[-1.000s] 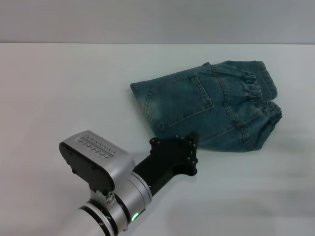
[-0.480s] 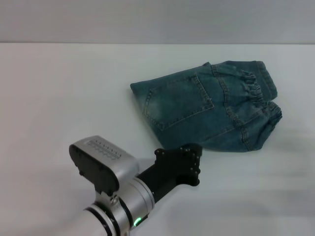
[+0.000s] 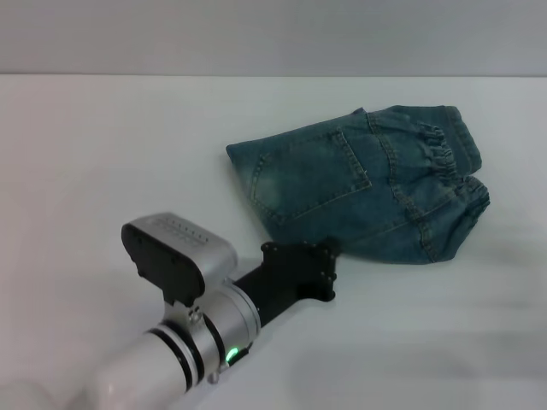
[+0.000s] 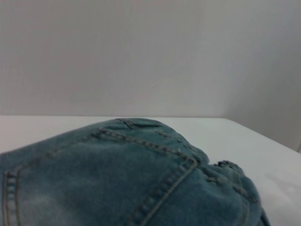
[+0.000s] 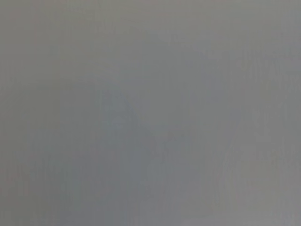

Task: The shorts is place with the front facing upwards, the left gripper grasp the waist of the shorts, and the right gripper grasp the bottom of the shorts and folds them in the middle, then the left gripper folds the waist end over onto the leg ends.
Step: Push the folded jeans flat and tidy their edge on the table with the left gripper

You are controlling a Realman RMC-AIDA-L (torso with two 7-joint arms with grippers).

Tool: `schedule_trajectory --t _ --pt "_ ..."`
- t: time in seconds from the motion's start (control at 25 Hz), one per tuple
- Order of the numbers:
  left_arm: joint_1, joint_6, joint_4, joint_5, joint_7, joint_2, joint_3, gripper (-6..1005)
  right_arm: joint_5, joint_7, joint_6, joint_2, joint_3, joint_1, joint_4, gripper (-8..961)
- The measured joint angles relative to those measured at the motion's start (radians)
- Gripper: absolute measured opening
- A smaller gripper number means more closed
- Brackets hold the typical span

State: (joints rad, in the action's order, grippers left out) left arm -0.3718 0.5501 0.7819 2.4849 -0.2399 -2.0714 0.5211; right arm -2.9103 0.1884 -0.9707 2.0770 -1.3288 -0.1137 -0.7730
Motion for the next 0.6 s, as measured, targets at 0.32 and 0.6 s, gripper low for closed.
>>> schedule_trajectory --t 0.32,0.6 --pt "-0.075 0.005 -0.098 -0.001 -0.063 -0.004 0.020 10 0.001 0.000 -0.001 0.000 -0.003 -0.013 -0.020 29" --pt "-0.124 0.004 -0.160 -0.003 -0.081 -0.006 0.055 13 0.002 0.000 0.001 0.000 -0.004 -0.033 -0.045 38"
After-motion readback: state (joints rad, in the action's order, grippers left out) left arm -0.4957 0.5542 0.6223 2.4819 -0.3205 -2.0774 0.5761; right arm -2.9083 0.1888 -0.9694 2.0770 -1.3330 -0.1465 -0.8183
